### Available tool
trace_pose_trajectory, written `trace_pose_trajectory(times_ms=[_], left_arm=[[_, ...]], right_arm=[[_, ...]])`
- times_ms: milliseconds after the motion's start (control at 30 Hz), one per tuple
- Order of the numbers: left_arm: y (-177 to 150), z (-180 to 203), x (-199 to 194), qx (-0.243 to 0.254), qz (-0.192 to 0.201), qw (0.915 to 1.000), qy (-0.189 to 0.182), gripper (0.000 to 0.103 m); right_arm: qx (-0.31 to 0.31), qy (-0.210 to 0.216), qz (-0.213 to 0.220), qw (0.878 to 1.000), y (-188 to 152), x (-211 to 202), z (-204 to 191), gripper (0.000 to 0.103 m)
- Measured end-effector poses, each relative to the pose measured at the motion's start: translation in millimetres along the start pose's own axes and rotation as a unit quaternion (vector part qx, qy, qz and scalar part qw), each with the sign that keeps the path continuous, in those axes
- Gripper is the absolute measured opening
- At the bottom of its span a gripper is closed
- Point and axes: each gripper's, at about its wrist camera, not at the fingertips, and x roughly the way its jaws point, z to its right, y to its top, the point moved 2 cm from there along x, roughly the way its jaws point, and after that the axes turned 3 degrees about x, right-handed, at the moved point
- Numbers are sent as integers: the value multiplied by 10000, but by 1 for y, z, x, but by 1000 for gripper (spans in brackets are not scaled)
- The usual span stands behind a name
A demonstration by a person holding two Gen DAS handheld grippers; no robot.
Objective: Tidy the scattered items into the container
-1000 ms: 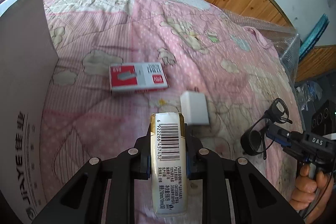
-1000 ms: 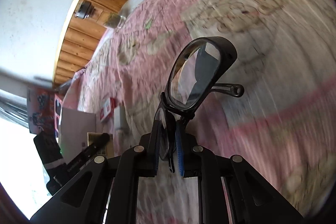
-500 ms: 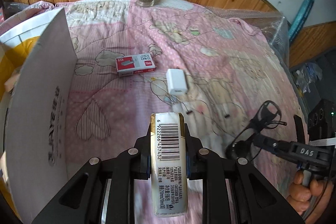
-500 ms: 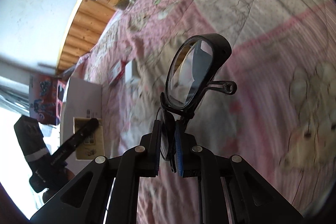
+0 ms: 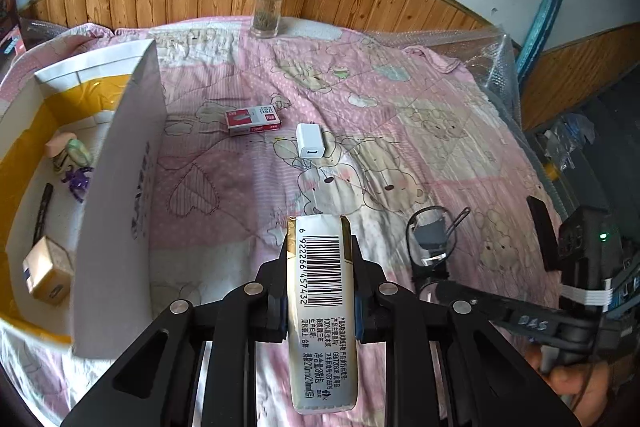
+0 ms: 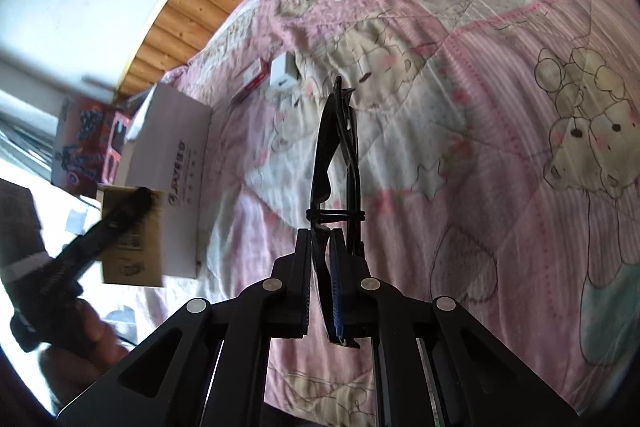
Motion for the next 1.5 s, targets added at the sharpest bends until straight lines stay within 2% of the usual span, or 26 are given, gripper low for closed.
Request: trace_pose_trajectory(times_ms=[333, 767, 1067, 1500], left_arm=[[-25, -3, -34, 12, 113, 9999, -57, 23], [-40, 8, -73, 223, 308, 9991, -171, 23], [-47, 0, -90, 189, 381, 9990, -142, 23], [-37, -23, -113, 41, 627, 9980, 62, 23]], right_arm=[[-518, -258, 195, 9981, -30, -13, -21, 8], [-1186, -532, 496, 9903, -63, -39, -57, 8], [-1426, -450, 487, 9876, -73, -45, -81, 8], [-2000, -271, 473, 9783, -69, -43, -133, 8]])
